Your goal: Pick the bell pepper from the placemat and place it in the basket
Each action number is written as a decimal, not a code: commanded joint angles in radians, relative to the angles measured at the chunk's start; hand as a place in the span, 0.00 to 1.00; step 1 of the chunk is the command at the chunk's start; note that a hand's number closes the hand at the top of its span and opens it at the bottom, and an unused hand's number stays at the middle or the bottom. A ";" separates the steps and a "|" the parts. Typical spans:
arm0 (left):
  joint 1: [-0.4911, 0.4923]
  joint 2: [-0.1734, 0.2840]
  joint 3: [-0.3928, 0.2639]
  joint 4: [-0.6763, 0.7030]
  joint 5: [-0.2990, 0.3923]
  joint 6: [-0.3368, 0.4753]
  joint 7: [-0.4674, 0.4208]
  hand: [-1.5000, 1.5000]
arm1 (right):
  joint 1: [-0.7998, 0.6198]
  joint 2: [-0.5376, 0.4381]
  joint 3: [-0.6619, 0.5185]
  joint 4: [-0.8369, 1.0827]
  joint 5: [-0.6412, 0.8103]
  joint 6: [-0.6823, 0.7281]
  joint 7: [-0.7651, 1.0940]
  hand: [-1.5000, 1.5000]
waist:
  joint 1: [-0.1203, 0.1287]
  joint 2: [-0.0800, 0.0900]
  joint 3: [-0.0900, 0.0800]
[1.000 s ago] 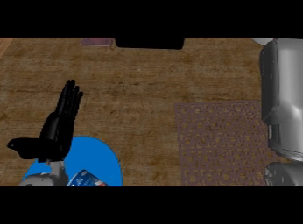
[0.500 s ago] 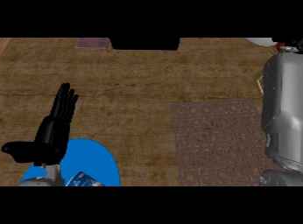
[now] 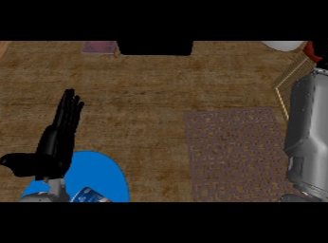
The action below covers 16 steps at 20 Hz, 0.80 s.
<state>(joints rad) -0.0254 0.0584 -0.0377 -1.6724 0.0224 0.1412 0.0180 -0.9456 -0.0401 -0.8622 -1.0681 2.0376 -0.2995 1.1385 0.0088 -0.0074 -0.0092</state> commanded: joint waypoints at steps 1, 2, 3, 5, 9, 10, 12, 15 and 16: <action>0.026 0.005 -0.008 -0.034 -0.016 0.005 0.008 0.50 | 0.045 0.013 -0.009 -0.019 -0.025 -0.038 0.118 1.00 | -0.001 0.007 0.009; -0.015 0.047 0.046 -0.016 0.049 -0.049 0.031 0.50 | 0.029 0.016 -0.007 -0.016 -0.011 -0.038 0.141 1.00 | 0.000 0.009 0.009; -0.019 -0.010 0.005 0.028 0.004 0.002 0.009 0.50 | 0.099 0.038 -0.007 -0.058 -0.025 -0.076 0.104 1.00 | -0.010 0.008 0.009; -0.045 0.036 0.046 0.025 0.037 -0.038 0.013 0.50 | 0.096 -0.013 -0.039 -0.026 -0.068 -0.074 0.063 1.00 | -0.006 0.010 0.009; 0.016 -0.002 -0.005 -0.022 -0.003 -0.004 0.017 0.50 | 0.137 0.039 -0.011 -0.096 -0.075 -0.082 0.100 1.00 | -0.003 0.005 0.009; -0.022 0.017 0.023 0.020 0.008 -0.018 -0.005 0.50 | 0.134 0.039 -0.005 -0.093 -0.052 -0.083 0.146 1.00 | -0.003 0.008 0.009; 0.038 0.016 0.008 -0.031 0.030 -0.043 0.003 0.50 | 0.176 0.039 -0.053 -0.105 -0.045 -0.167 0.145 1.00 | 0.006 0.010 0.010; 0.000 0.028 0.027 -0.022 0.032 -0.038 0.028 0.50 | 0.196 0.039 -0.046 -0.117 -0.120 -0.129 0.119 0.00 | 0.001 0.007 0.010; 0.009 0.020 0.035 0.044 0.023 -0.042 -0.055 0.50 | 0.183 0.039 -0.045 -0.102 -0.134 -0.127 0.107 0.00 | -0.001 0.010 0.009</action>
<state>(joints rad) -0.0206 0.0773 -0.0140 -1.6669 0.0428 0.1097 0.0074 -0.8060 -0.0149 -0.8933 -1.2028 1.9351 -0.3999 1.1148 0.0125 -0.0117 -0.0188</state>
